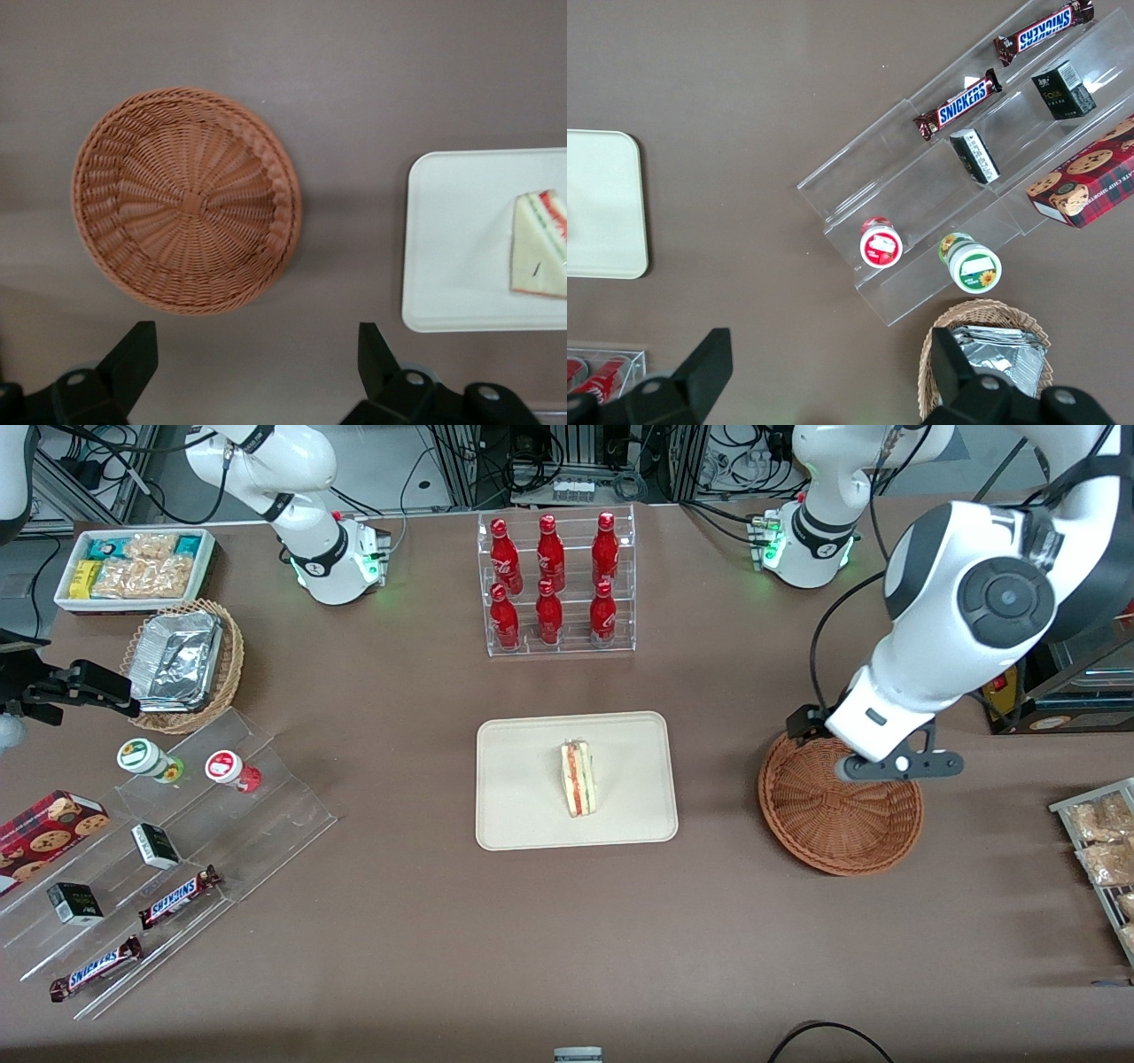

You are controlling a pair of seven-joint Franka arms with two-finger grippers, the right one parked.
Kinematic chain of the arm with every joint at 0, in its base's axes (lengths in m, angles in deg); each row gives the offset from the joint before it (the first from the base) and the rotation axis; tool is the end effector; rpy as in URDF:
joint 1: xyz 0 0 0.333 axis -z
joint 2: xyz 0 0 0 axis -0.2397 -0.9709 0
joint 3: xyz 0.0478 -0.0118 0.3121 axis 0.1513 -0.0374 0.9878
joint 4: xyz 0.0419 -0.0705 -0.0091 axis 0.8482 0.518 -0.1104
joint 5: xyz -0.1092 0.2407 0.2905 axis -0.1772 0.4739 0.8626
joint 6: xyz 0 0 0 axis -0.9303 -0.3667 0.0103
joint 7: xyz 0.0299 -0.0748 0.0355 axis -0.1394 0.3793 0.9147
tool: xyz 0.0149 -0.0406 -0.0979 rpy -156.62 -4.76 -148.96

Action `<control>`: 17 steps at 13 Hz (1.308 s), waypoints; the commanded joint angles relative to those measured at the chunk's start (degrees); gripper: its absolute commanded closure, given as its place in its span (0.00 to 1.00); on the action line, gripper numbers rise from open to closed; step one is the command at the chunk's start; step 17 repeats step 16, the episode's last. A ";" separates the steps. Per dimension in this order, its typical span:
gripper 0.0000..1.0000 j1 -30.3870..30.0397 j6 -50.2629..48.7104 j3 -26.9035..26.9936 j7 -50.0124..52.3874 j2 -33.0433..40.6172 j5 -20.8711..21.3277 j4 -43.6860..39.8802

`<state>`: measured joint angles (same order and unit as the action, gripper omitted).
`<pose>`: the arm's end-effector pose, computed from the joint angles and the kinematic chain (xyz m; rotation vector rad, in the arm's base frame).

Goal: Place sandwich from basket to tray

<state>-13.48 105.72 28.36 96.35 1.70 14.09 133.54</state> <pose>0.5680 -0.1623 0.5065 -3.1039 0.0238 0.1303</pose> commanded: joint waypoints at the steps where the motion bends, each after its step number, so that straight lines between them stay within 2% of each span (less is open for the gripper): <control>1: 0.00 -1.27 -5.09 2.28 -9.84 2.87 -1.51 1.50; 2: 0.00 -0.92 -7.47 4.56 -12.32 3.48 -2.39 0.53; 5: 0.00 -0.83 -10.64 6.86 -15.15 6.29 -2.49 0.78; 11: 0.00 -0.92 -14.34 8.71 -15.24 9.02 -1.96 0.52; 17: 0.00 -0.92 -14.87 11.00 -16.21 8.15 -2.40 -1.85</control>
